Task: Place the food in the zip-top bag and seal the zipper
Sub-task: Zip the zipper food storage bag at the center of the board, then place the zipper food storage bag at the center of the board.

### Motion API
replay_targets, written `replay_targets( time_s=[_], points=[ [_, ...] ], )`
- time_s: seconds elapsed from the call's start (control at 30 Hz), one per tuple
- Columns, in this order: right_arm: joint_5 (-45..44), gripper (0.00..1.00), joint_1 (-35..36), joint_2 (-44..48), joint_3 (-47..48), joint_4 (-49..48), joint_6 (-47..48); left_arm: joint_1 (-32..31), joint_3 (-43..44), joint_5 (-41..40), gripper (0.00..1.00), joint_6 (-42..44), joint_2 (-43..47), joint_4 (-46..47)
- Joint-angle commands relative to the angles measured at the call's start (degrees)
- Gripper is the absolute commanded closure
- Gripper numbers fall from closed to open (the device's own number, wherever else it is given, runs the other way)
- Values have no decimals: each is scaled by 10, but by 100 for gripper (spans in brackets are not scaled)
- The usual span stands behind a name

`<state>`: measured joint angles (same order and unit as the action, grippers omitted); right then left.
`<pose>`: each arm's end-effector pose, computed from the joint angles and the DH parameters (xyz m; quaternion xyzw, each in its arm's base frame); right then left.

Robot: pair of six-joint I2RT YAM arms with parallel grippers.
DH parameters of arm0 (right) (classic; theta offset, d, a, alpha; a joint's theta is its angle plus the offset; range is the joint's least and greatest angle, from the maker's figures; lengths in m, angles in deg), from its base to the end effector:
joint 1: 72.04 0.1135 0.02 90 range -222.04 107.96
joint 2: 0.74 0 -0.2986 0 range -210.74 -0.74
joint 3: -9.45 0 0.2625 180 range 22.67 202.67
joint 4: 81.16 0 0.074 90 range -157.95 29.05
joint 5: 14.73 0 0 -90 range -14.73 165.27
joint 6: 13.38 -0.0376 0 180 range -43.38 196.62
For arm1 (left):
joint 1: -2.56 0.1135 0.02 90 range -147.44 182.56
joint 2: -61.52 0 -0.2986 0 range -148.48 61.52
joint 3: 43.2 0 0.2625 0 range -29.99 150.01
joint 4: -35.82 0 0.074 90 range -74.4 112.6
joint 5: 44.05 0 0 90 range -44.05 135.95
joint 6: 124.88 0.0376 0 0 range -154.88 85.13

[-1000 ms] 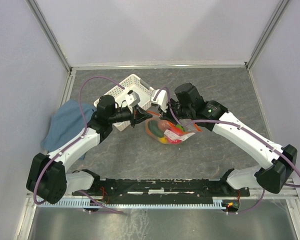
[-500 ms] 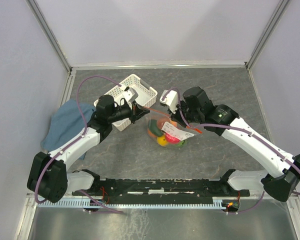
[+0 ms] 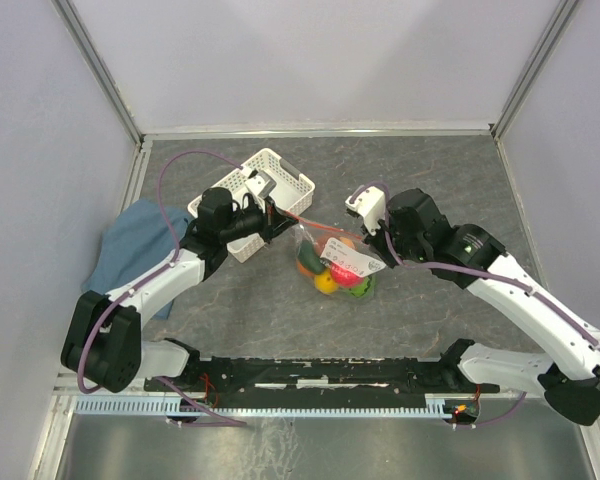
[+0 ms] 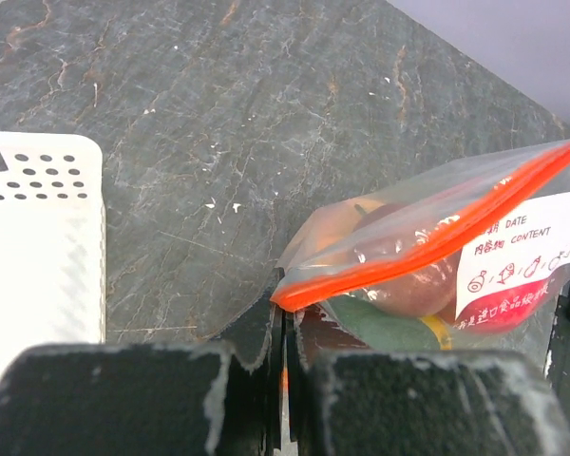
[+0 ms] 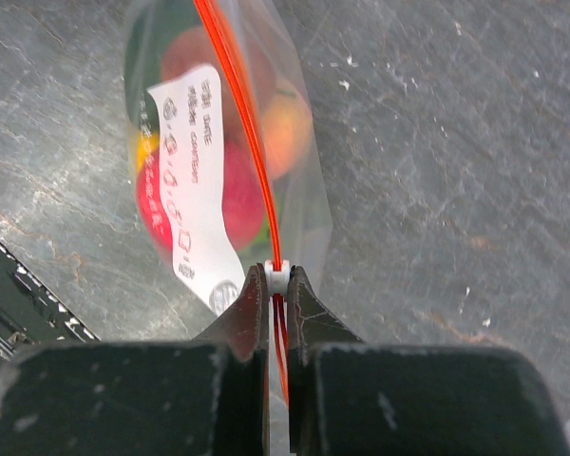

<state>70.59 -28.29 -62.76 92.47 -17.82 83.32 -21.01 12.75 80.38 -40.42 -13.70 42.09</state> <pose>0.1519 0.1412 0.3962 -0.3746 0.8339 0.0928 0.3946 0.2609 -0.1370 0.2920 0.2991 0.7094 -0.3736 0.5173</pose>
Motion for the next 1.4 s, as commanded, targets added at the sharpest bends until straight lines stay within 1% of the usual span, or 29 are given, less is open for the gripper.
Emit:
replay_targets(
  time_s=[0.0, 0.23, 0.33, 0.4, 0.5, 0.63, 0.7, 0.77, 0.87, 0.9, 0.97, 1.03, 1.13, 1.23, 1.3, 1.37],
  points=[
    [-66, 98, -3, 44, -5, 32, -43, 12, 36, -39, 97, -28, -11, 32],
    [-121, 98, -3, 106, -26, 51, -84, 12, 75, -57, 97, -45, -48, 29],
    [-158, 98, -3, 130, -40, 46, -98, 11, 115, -29, 97, -71, -87, 34],
    [-167, 98, -3, 140, -46, 41, -105, 10, 144, -2, 97, -96, -119, 39],
    [-168, 98, -3, 151, -62, 22, -118, 3, 173, 13, 97, -129, -160, 62],
    [-183, 98, -3, 164, -90, -10, -129, -22, 200, -11, 96, -144, -207, 104],
    [-179, 98, -3, 161, -95, -21, -133, -37, 232, -16, 91, -145, -234, 101],
    [-163, 98, -3, 154, -101, -35, -135, -42, 250, -16, 83, -160, -257, 109],
    [-131, 98, -3, 140, -114, -48, -140, -40, 238, -39, 64, -197, -266, 144],
    [-117, 98, -3, 136, -118, -54, -142, -40, 229, -53, 59, -204, -262, 150],
    [-82, 97, -3, 125, -124, -59, -141, -36, 206, -88, 52, -220, -243, 151],
    [-52, 95, -3, 114, -125, -57, -138, -27, 168, -127, 44, -243, -210, 138],
    [19, 94, -3, 97, -128, -58, -129, -23, 113, -214, 33, -250, -141, 100],
    [88, 94, -3, 78, -139, -75, -130, -22, 60, -297, 24, -255, -43, 53],
    [133, 95, -3, 62, -147, -89, -136, -23, 25, -360, 15, -278, 24, 13],
    [173, 94, -3, 44, -153, -108, -144, -23, -5, -414, 11, -307, 96, -39]
  ],
)
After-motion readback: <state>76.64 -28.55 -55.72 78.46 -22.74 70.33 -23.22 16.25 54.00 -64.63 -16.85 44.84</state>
